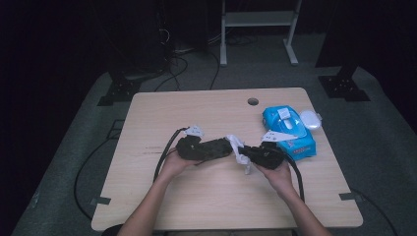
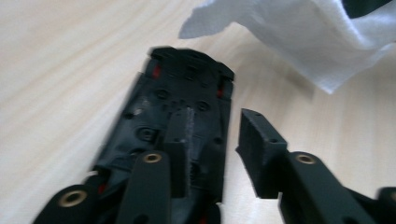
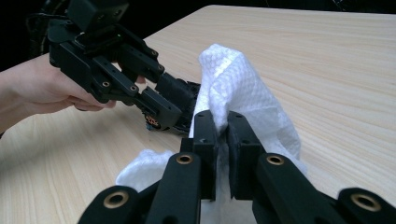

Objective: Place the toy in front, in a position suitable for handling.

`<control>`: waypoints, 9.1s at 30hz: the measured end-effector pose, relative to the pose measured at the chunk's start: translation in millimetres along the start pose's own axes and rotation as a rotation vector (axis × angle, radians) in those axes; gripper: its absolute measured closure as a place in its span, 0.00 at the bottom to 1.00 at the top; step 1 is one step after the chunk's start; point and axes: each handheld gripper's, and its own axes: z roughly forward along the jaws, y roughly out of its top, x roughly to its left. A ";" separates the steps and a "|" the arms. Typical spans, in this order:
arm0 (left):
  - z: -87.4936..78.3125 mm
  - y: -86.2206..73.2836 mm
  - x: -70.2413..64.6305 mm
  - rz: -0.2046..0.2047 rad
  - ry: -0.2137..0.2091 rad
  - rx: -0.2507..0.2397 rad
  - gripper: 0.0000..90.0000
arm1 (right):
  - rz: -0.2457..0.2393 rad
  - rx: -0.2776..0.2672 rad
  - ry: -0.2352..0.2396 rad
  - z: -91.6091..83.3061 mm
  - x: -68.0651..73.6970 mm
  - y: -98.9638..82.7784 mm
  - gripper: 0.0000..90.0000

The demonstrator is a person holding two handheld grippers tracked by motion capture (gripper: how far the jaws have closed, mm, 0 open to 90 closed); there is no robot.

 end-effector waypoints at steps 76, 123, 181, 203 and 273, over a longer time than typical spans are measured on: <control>31.2 -1.3 -20.4 0.225 0.034 0.159 0.27 | -0.072 0.082 -0.038 -2.4 0.7 -9.5 0.92; 32.1 -5.2 -38.0 0.323 -0.019 0.158 0.27 | -0.064 0.128 -0.142 -46.0 -36.6 -31.4 0.62; 33.5 -2.8 -63.1 0.403 -0.048 0.135 0.28 | -0.244 0.177 -0.018 -62.3 -3.0 -49.3 0.58; 25.3 5.7 -57.6 0.349 -0.206 0.081 0.42 | -0.657 0.288 0.002 -5.1 27.5 -49.2 0.51; 8.2 1.4 -18.1 0.184 -0.295 0.023 0.53 | -0.184 0.257 0.209 8.8 -11.8 -19.4 0.62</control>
